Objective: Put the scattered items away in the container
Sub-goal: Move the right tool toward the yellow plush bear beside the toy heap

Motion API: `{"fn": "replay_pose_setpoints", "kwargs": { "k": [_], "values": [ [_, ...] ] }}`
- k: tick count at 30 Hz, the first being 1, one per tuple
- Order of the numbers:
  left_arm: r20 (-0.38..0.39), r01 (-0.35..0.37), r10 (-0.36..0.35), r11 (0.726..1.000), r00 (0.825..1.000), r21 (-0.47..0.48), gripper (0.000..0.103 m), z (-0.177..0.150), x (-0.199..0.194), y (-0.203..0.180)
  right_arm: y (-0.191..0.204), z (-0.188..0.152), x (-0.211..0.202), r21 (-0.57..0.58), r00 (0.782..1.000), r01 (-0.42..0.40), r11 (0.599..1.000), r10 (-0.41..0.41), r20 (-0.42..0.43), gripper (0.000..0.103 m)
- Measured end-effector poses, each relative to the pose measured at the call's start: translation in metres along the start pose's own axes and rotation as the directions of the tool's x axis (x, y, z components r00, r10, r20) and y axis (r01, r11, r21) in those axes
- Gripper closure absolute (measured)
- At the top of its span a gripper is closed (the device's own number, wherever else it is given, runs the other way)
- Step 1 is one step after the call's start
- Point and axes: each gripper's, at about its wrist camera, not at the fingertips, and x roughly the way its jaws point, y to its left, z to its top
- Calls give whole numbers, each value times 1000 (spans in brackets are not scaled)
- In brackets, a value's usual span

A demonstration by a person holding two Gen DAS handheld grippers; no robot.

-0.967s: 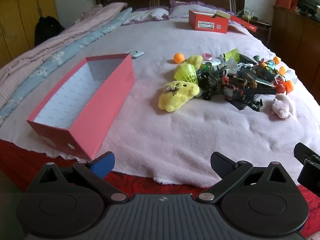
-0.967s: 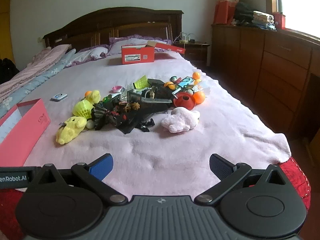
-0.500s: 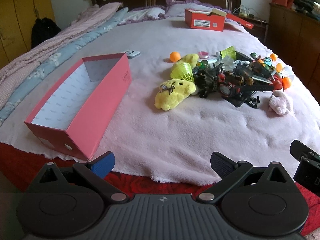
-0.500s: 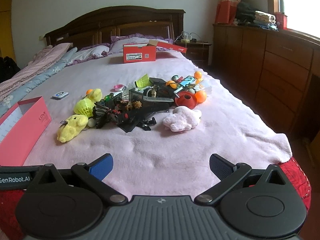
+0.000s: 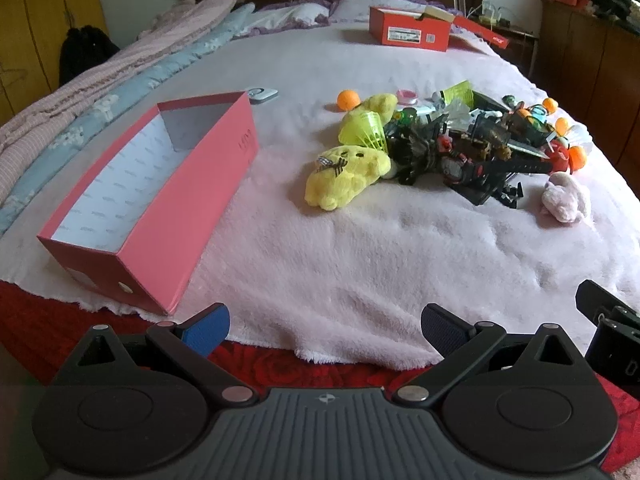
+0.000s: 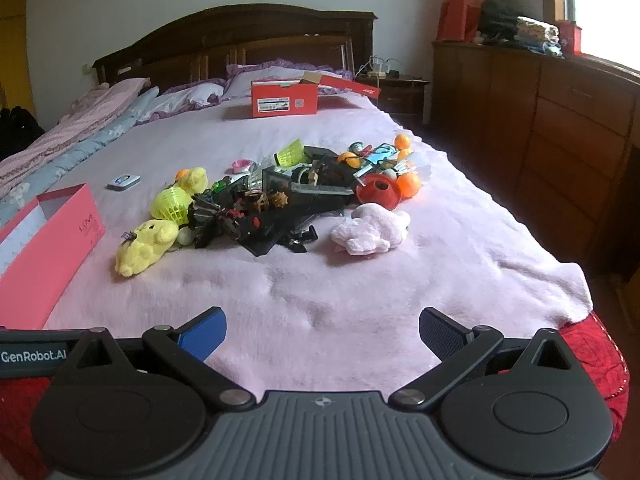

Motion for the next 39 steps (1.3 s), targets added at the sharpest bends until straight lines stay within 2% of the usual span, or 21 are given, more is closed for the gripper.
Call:
{"fn": "replay_pose_setpoints", "kwargs": {
  "k": [16,39],
  "values": [
    [-13,-24,23,1000,1000,-3,0,18,21,0,16,19,27,-67,999,-47,997,47,-6,0],
    [-10,-56,56,997,998,-55,0,37,27,20,27,38,48,-77,996,-86,993,85,-10,0]
  ]
}}
